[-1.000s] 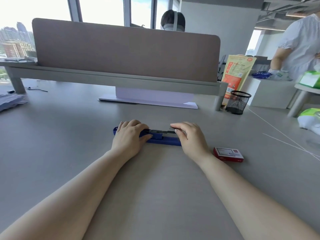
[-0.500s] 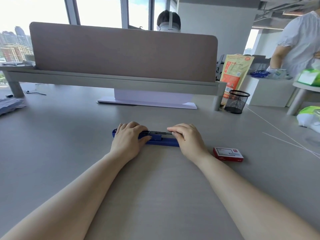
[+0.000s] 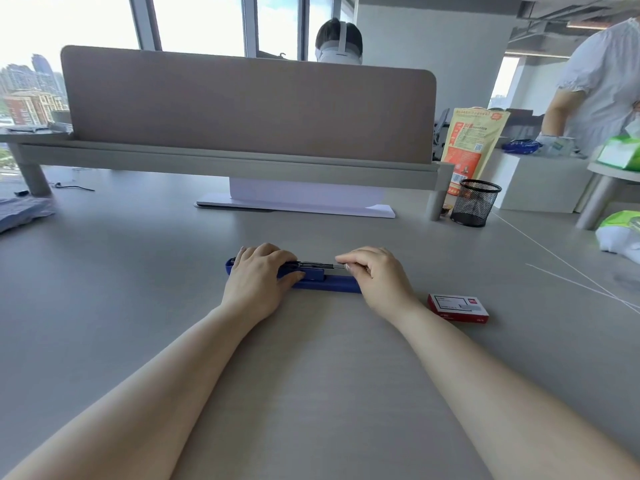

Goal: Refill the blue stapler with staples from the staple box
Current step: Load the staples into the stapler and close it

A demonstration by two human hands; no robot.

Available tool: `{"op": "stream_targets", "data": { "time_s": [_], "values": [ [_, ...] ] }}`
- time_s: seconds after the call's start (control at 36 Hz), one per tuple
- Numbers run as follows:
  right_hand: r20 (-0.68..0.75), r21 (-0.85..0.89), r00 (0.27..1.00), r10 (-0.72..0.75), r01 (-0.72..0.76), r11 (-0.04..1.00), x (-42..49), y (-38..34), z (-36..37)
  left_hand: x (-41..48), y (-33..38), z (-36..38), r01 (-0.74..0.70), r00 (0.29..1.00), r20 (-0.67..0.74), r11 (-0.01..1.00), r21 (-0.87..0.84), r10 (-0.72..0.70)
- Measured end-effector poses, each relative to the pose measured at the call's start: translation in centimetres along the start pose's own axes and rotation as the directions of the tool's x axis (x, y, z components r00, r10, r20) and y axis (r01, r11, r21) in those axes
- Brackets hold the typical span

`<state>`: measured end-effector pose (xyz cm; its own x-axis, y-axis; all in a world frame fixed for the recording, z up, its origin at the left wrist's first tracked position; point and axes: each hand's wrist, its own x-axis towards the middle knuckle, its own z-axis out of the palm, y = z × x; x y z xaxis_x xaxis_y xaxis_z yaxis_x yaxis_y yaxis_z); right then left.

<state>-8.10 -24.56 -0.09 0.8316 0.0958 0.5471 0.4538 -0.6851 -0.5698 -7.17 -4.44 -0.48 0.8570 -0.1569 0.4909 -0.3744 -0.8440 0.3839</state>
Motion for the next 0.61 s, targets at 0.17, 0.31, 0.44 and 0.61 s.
{"op": "stream_targets", "data": {
  "time_s": [0.17, 0.31, 0.44, 0.61],
  "values": [
    [0.021, 0.001, 1.000, -0.010, 0.010, 1.000, 0.1, -0.1, -0.3, 0.0, -0.1, 0.0, -0.003, 1.000, -0.004, 1.000, 0.002, 0.003],
    [0.054, -0.151, 0.991, -0.121, 0.128, 0.980, 0.0, 0.3, -0.5, 0.1, -0.3, 0.1, -0.002, 1.000, -0.004, 1.000, 0.005, 0.002],
    [0.082, -0.384, 0.968, -0.237, 0.250, 0.889, -0.7, 0.8, -1.2, 0.1, -0.4, -0.1, -0.018, 1.000, 0.004, 1.000, 0.021, 0.018],
    [0.002, -0.202, 1.000, -0.004, 0.004, 0.979, -1.3, 1.3, -1.7, 0.1, -1.2, -0.7, 0.015, 0.999, 0.038, 0.997, 0.080, -0.019]
  ]
}}
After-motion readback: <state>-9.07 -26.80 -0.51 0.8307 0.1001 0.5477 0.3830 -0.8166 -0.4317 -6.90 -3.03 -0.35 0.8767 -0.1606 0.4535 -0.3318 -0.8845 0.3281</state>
